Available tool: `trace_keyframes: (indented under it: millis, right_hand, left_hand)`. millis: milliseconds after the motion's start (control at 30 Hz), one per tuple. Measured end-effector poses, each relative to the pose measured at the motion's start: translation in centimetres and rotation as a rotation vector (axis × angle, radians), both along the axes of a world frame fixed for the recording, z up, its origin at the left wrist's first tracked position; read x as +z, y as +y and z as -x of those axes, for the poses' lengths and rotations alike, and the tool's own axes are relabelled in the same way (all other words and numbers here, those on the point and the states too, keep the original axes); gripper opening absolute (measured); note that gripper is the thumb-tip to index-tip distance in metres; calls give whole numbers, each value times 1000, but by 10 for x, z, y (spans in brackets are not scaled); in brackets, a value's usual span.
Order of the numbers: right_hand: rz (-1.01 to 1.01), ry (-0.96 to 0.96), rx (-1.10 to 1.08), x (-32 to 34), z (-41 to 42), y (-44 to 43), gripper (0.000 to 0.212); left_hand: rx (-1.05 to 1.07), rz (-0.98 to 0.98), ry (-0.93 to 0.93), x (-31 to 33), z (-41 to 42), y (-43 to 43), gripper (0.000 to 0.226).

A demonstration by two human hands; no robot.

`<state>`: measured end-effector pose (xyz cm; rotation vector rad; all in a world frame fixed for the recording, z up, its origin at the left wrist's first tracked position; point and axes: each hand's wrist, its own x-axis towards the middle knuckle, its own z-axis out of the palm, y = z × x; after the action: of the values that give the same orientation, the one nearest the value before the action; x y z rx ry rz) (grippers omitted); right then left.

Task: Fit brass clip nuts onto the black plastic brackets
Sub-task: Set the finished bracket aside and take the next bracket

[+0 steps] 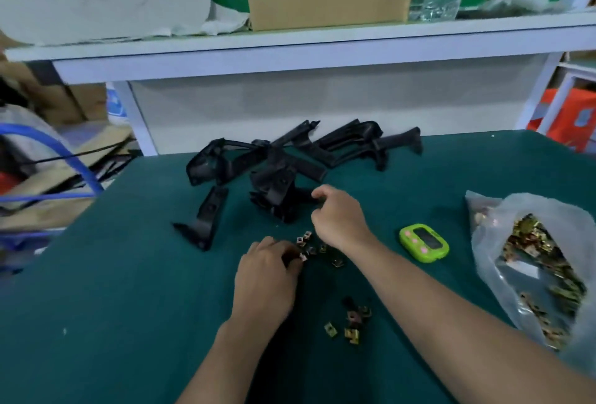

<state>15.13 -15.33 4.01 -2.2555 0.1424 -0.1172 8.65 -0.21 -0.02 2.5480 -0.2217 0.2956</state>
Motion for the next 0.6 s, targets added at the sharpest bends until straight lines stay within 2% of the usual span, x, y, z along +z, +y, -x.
trace_keyframes:
  millis: [133,233,333,467,600]
  right_hand:
    - [380,7,99,2,-37,14,60]
    - [545,88,120,-1,-53,21,64]
    - [643,121,111,-1,-56,28,55]
    - [761,49,54,36,-51,28,26]
    - [788,-138,-50,76,-41,7,28]
  left_hand:
    - [-1,75,-18,-2,-4,4,14]
    - [5,152,-18,-3,-5,8,19]
    - [33,258,-20,0,-7,14,8]
    - [155,379,-22,0,-13,22,28]
    - [159,398,-39,-1,-11,21,41]
